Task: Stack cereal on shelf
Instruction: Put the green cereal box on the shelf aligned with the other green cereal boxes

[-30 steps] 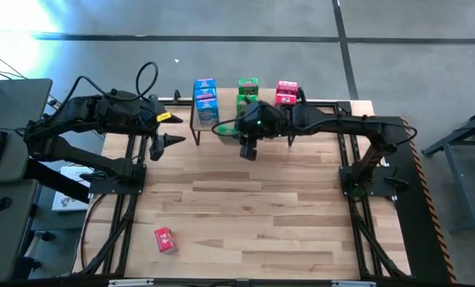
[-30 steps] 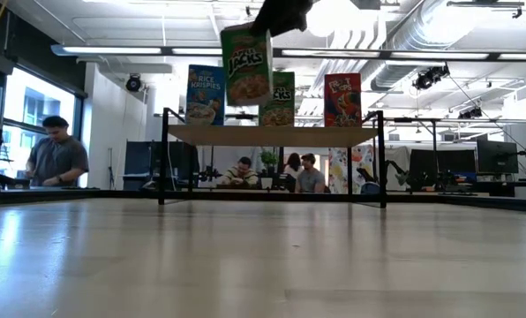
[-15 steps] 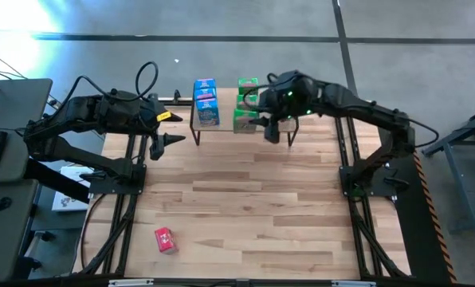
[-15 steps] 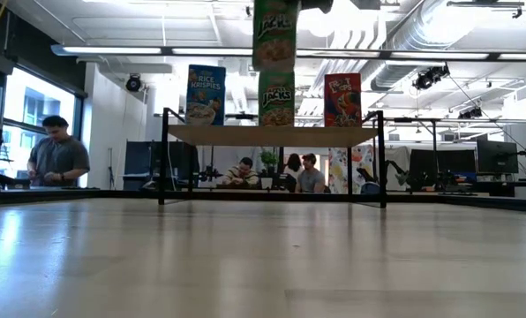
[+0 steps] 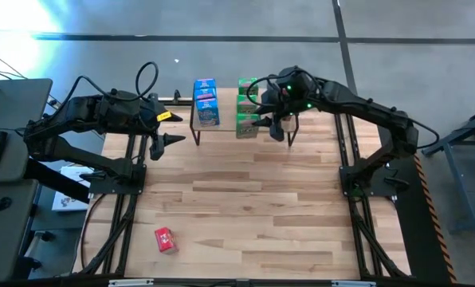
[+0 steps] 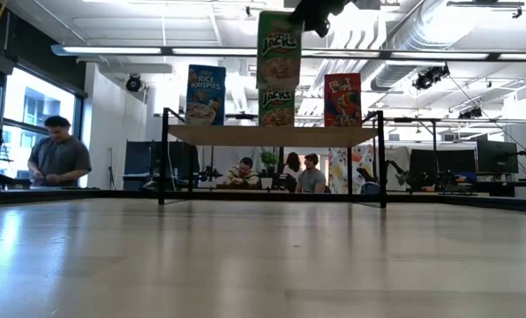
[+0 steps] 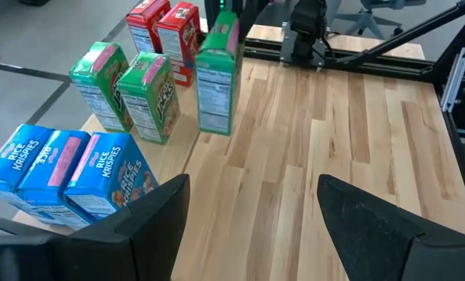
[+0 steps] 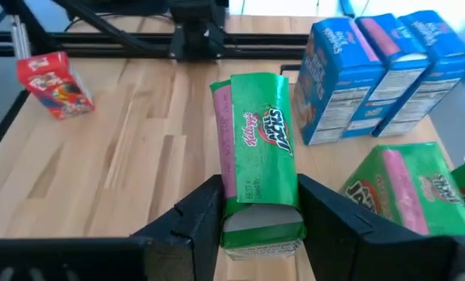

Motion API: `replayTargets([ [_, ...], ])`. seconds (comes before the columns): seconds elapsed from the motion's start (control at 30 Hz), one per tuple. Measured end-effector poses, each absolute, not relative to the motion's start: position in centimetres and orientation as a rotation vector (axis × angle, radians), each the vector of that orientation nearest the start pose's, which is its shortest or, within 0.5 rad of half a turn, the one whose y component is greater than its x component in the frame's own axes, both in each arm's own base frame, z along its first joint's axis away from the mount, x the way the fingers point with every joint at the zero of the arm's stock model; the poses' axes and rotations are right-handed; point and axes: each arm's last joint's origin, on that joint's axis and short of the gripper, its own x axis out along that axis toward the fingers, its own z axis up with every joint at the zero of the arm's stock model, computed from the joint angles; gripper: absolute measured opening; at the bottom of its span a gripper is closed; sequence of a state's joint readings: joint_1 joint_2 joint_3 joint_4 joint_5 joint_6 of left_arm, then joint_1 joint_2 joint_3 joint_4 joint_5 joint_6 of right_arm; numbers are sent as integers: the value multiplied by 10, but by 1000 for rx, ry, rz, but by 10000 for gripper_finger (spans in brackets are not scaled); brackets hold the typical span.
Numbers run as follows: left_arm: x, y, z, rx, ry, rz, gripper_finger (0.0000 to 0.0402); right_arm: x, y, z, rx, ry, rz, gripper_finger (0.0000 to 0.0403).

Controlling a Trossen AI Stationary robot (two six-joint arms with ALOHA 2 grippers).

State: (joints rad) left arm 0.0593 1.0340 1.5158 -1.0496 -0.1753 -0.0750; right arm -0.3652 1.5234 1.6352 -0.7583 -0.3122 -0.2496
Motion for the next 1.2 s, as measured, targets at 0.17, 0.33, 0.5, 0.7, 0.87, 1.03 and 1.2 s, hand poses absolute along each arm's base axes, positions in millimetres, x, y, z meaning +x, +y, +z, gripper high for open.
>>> replayTargets([
  [0.17,155,14,445,-40,559,249,273,302,-117,384,-32,610,44,144],
  [0.33,155,14,445,-40,559,249,273,300,-130,370,-56,614,23,144],
  [0.5,155,14,445,-40,559,250,273,298,-139,363,-65,600,9,144],
  [0.7,155,14,445,-40,560,249,273,296,-145,362,-83,591,28,144],
  [0.87,155,14,445,-40,559,249,273,297,-149,359,-83,598,24,144],
  [1.03,155,14,445,-40,559,249,273,301,-151,353,-86,614,31,144],
  [1.2,155,14,445,-40,558,250,273,306,-153,347,-83,624,30,144],
])
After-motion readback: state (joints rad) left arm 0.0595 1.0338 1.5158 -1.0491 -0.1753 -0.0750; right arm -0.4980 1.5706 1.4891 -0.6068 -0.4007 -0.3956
